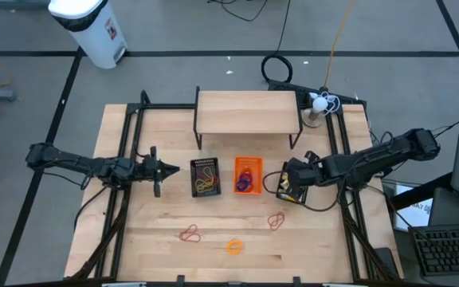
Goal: Pick & Place Office Desk Supplies
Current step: Put the crayon box into the right black bin, then put the red rubber band into the left black bin
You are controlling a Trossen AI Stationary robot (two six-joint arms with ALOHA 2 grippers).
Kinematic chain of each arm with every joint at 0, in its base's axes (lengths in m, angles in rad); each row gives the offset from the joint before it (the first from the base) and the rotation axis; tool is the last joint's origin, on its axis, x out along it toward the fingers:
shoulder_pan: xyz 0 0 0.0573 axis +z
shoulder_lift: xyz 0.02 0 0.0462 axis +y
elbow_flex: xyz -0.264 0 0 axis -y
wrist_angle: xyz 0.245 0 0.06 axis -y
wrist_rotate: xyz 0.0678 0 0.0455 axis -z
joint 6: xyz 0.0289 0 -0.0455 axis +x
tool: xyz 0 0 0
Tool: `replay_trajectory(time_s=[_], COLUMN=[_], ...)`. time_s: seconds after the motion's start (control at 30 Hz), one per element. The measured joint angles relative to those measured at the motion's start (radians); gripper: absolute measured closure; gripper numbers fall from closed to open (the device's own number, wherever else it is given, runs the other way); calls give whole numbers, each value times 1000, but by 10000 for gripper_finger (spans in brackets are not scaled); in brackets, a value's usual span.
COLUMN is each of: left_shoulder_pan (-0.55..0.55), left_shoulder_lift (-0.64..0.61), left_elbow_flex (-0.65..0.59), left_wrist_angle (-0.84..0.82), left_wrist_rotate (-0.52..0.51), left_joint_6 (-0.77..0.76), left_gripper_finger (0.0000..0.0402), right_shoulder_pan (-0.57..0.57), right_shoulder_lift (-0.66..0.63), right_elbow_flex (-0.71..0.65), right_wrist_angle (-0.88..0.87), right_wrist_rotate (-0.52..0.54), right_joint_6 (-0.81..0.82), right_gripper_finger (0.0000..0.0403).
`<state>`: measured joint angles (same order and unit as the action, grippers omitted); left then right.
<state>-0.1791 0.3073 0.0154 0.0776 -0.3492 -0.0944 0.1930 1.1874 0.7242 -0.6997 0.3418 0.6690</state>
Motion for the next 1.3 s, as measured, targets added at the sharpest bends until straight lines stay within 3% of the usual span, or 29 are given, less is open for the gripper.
replay_trajectory(time_s=[0.27,0.43,0.57,0.67,0.8,0.87,1.13,1.3], left_shoulder_pan=[0,0,0,0,0,0,14,34], left_shoulder_lift=[0,0,0,0,0,0,0,0], left_elbow_flex=[0,0,0,0,0,0,0,0], left_wrist_angle=[1,3,8,7,3,3,3,-4], left_wrist_rotate=[0,-1,-8,-33,7,14,-59,-69], left_joint_6=[1,2,2,1,2,4,6,-5], left_gripper_finger=[376,376,376,376,376,376,376,392], right_shoulder_pan=[-2,-2,26,82,141,147,149,143], right_shoulder_lift=[-26,-129,-285,-416,-571,-629,-732,-733], right_elbow_flex=[-2,-2,-3,-27,-175,-258,-498,-516], right_wrist_angle=[0,0,67,279,728,858,1199,1225], right_wrist_rotate=[-25,-14,127,263,263,228,216,151], right_joint_6=[-4,-43,-138,-290,-537,-608,-794,-897], right_gripper_finger=[227,180,171,172,192,215,384,385])
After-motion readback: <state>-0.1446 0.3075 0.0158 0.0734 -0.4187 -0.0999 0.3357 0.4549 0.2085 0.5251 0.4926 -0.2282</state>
